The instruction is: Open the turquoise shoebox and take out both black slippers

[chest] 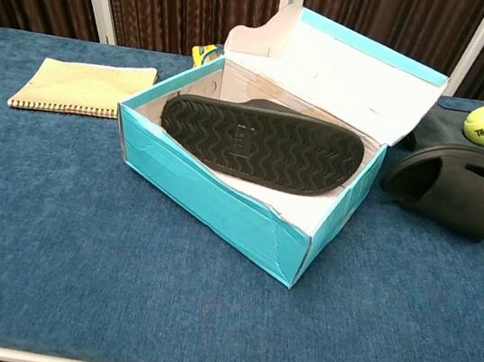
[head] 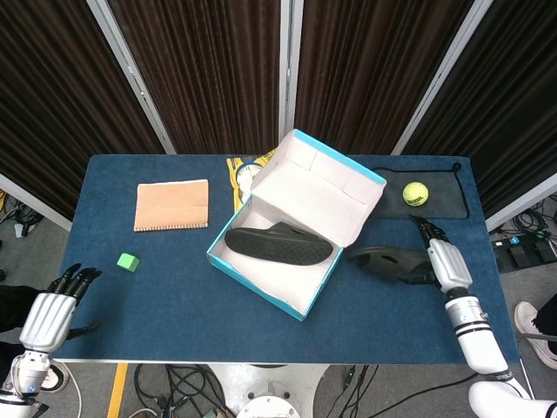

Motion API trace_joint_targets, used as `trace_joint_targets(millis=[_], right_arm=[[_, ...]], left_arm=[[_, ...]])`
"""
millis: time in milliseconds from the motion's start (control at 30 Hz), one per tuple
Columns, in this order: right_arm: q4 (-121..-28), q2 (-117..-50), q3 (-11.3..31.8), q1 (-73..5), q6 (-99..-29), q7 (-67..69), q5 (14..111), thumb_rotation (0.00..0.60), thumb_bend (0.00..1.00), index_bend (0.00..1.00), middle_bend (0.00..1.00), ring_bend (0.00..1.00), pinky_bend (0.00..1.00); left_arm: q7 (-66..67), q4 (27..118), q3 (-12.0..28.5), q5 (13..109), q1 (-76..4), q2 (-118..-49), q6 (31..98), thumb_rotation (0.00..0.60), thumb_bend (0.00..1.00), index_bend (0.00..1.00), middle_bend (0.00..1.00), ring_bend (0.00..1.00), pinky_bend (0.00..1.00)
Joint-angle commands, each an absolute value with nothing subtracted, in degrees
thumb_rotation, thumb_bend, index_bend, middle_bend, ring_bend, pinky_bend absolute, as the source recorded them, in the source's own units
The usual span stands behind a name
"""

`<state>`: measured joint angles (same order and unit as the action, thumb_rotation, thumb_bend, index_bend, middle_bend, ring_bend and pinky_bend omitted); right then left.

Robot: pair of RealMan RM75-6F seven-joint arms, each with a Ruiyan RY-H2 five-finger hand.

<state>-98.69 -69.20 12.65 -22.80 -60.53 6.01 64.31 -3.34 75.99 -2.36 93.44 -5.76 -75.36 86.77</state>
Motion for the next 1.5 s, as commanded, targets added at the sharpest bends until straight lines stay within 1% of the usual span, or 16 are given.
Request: trace_joint_targets(millis=[33, 267, 400, 567, 667, 800, 1033, 1367, 1433, 1500], right_arm=[[-100.1, -69.1, 13.8, -23.7, -61.2, 5.7, 65.6, 0.6, 0.03, 0.0, 0.07, 0.0, 0.01], [-102.5, -72.1, 16.4, -30.6, -58.1, -2.3, 63.9, 0.6, 0.04, 0.0, 0.11, 0.0, 0.05], [-102.8, -75.7, 17.1, -35.7, -55.6, -9.1, 60.4, 0.6, 0.04, 0.0, 0.13, 0.0, 0.06], [-102.5, -82.5, 17.0, -41.1, -55.7, -16.5, 57.5, 0.6, 0.06, 0.01, 0.17, 0.0, 0.1], [-100.4, -86.9, 16.7, -43.8, -56.2, -20.3, 55.3, 0.6, 0.07, 0.04, 0.18, 0.0, 0.12], [-96.1, -91.9, 17.2, -47.7, -55.8, -24.6, 51.0, 0.6, 0.08, 0.05, 0.19, 0.01, 0.13], [-89.3, -98.6, 18.5, -53.0, -57.7, -31.3, 45.6, 0.6, 0.1, 0.1, 0.22, 0.04, 0.16], [-84.3, -102.9, 19.2, -57.3, -58.0, -35.5, 41.7, 0.6, 0.1, 0.14, 0.25, 0.07, 0.19], [-83.4, -103.6, 19.3, -58.2, -58.5, -37.1, 40.7, 0.6, 0.1, 0.16, 0.25, 0.07, 0.19], [-82.5, -104.2, 19.2, -59.1, -59.2, -39.1, 40.0, 0.6, 0.1, 0.2, 0.25, 0.08, 0.19]], left_arm=[[-3.3, 76.0, -2.3, 93.4, -5.8, -75.3, 86.8, 0.6, 0.01, 0.16, 0.16, 0.08, 0.29], [-3.3, 76.2, -2.1, 93.2, -5.6, -75.0, 87.2, 0.6, 0.01, 0.16, 0.16, 0.08, 0.29], [-3.7, 75.9, -2.0, 92.9, -5.5, -74.8, 87.1, 0.6, 0.01, 0.16, 0.16, 0.08, 0.29], [-5.0, 75.2, -1.9, 92.4, -5.3, -74.6, 87.2, 0.6, 0.01, 0.16, 0.16, 0.08, 0.29], [-5.8, 74.7, -1.9, 92.3, -5.2, -74.5, 87.3, 0.6, 0.01, 0.16, 0.16, 0.08, 0.29], [-6.7, 74.1, -1.8, 92.1, -5.0, -74.2, 87.6, 0.6, 0.01, 0.16, 0.16, 0.08, 0.29], [-8.1, 73.3, -1.4, 91.5, -4.8, -73.9, 87.8, 0.6, 0.01, 0.16, 0.16, 0.08, 0.29], [-10.1, 71.8, -1.1, 90.9, -4.5, -73.9, 87.9, 0.6, 0.01, 0.16, 0.16, 0.08, 0.29], [-10.5, 71.6, -1.0, 90.8, -4.5, -73.8, 88.1, 0.6, 0.01, 0.16, 0.16, 0.08, 0.29], [-10.7, 71.5, -0.9, 90.8, -4.5, -73.7, 88.1, 0.6, 0.01, 0.16, 0.16, 0.08, 0.29]])
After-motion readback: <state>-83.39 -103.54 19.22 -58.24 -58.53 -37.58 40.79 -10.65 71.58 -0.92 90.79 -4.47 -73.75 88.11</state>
